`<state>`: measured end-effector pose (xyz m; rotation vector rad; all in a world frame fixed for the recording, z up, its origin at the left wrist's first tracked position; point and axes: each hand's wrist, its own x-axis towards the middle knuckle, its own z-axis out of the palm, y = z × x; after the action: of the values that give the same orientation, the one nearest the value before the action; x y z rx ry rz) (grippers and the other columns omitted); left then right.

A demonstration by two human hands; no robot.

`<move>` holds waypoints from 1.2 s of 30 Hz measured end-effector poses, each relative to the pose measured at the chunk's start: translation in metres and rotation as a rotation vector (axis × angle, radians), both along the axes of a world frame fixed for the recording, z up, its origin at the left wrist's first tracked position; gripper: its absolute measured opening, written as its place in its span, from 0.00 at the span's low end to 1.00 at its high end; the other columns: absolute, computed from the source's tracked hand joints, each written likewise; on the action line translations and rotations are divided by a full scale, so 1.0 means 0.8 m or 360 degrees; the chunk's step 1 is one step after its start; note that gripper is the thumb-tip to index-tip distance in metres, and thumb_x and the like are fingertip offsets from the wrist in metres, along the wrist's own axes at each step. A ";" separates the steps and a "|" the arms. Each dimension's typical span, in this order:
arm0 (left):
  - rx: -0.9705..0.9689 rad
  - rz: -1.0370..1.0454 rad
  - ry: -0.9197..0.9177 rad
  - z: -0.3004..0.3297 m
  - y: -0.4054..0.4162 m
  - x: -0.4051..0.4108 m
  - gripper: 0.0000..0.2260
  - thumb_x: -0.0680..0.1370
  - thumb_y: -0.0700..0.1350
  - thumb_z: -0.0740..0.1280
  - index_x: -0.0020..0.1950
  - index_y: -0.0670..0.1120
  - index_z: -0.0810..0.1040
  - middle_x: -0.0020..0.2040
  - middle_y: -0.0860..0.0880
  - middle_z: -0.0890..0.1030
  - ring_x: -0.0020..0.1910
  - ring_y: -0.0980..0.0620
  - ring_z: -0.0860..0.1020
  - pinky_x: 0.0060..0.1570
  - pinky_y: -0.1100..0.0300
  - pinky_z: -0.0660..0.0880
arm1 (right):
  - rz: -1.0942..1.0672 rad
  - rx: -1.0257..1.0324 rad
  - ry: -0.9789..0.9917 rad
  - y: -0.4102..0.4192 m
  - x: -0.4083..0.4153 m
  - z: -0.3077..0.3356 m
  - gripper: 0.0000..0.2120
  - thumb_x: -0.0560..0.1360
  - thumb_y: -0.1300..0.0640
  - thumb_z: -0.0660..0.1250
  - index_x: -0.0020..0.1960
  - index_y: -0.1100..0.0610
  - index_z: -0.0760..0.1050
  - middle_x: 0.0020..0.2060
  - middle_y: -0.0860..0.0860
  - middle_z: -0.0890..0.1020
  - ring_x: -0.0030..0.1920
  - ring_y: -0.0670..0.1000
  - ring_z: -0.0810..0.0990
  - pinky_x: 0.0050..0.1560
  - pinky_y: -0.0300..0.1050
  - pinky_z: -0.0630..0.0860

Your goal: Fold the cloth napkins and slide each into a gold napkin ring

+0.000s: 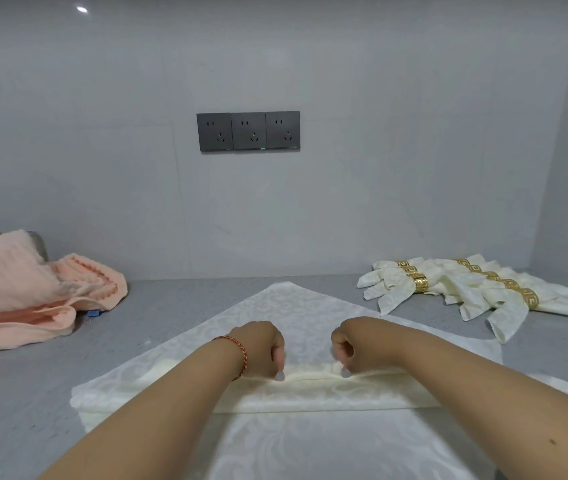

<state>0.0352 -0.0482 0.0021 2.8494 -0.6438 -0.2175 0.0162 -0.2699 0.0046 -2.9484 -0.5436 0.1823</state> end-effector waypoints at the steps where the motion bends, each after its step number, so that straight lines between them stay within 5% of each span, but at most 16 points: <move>1: 0.0007 -0.0010 0.0017 0.000 0.000 0.001 0.06 0.72 0.47 0.73 0.46 0.51 0.79 0.42 0.58 0.77 0.44 0.57 0.76 0.50 0.62 0.74 | -0.0032 0.0011 0.0049 0.000 0.002 -0.001 0.08 0.70 0.53 0.73 0.44 0.48 0.73 0.45 0.44 0.78 0.43 0.46 0.75 0.42 0.39 0.70; 3: 0.0016 -0.0010 0.0070 0.001 0.000 0.003 0.14 0.73 0.49 0.73 0.56 0.49 0.77 0.48 0.55 0.76 0.48 0.55 0.75 0.54 0.61 0.74 | -0.0085 -0.0011 0.0110 0.001 0.003 0.001 0.13 0.71 0.51 0.72 0.53 0.49 0.75 0.48 0.44 0.76 0.48 0.47 0.75 0.47 0.40 0.71; 5: 0.0030 -0.0046 0.0070 0.004 -0.001 0.001 0.14 0.73 0.48 0.73 0.57 0.48 0.78 0.48 0.54 0.76 0.47 0.55 0.75 0.52 0.62 0.74 | -0.0048 -0.0030 0.0080 0.002 0.002 0.002 0.11 0.71 0.53 0.72 0.52 0.51 0.76 0.47 0.44 0.76 0.48 0.47 0.75 0.47 0.40 0.71; 8: -0.0008 -0.0093 -0.0024 -0.001 -0.001 -0.003 0.06 0.71 0.44 0.73 0.43 0.52 0.78 0.40 0.57 0.75 0.40 0.56 0.74 0.42 0.65 0.71 | 0.0035 -0.0083 -0.0077 0.004 -0.007 0.001 0.10 0.70 0.59 0.69 0.38 0.48 0.70 0.40 0.42 0.75 0.41 0.46 0.73 0.37 0.39 0.67; 12: -0.0093 -0.0090 -0.0077 -0.007 0.004 -0.011 0.12 0.69 0.38 0.71 0.31 0.54 0.74 0.37 0.57 0.77 0.35 0.60 0.74 0.36 0.68 0.71 | 0.0161 -0.0214 -0.0212 0.007 -0.021 -0.004 0.12 0.67 0.66 0.62 0.34 0.50 0.66 0.37 0.44 0.72 0.40 0.48 0.71 0.35 0.40 0.63; 18: -0.0113 0.0020 0.0274 0.010 0.009 -0.020 0.05 0.71 0.45 0.70 0.43 0.49 0.85 0.46 0.52 0.85 0.48 0.53 0.81 0.54 0.60 0.78 | 0.0111 -0.0170 -0.0022 0.006 -0.029 0.005 0.07 0.69 0.62 0.64 0.38 0.51 0.76 0.42 0.45 0.79 0.45 0.49 0.78 0.47 0.44 0.75; 22: -0.0132 0.0069 0.0321 0.015 0.009 -0.021 0.08 0.71 0.49 0.72 0.33 0.49 0.82 0.31 0.54 0.81 0.32 0.57 0.77 0.41 0.63 0.74 | -0.0039 0.0047 0.0077 0.002 -0.026 0.010 0.07 0.69 0.60 0.66 0.33 0.55 0.75 0.33 0.47 0.76 0.34 0.46 0.72 0.34 0.38 0.69; 25: -0.0054 0.0044 0.0251 0.009 0.005 -0.017 0.03 0.71 0.45 0.74 0.38 0.50 0.82 0.39 0.52 0.83 0.37 0.56 0.78 0.44 0.62 0.76 | -0.0060 0.0137 0.0202 0.001 -0.021 0.010 0.09 0.69 0.62 0.71 0.35 0.49 0.76 0.33 0.42 0.77 0.34 0.44 0.73 0.34 0.36 0.70; 31: 0.0119 0.0054 0.0213 0.010 0.008 -0.015 0.16 0.70 0.52 0.75 0.55 0.50 0.79 0.51 0.54 0.79 0.51 0.52 0.78 0.57 0.57 0.76 | -0.0114 0.0044 0.0300 0.004 -0.015 0.008 0.11 0.72 0.54 0.73 0.52 0.51 0.76 0.41 0.43 0.74 0.44 0.48 0.75 0.40 0.39 0.70; 36: 0.0070 -0.0087 0.0051 0.006 0.009 -0.026 0.09 0.70 0.46 0.74 0.37 0.53 0.74 0.37 0.59 0.75 0.38 0.58 0.74 0.41 0.63 0.73 | -0.0048 0.0014 -0.0004 0.006 -0.043 0.005 0.09 0.70 0.59 0.68 0.37 0.48 0.71 0.41 0.45 0.78 0.41 0.46 0.74 0.37 0.38 0.68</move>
<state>0.0144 -0.0409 0.0068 2.8666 -0.7194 -0.2886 -0.0178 -0.2648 0.0086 -2.9466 -0.4985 0.1724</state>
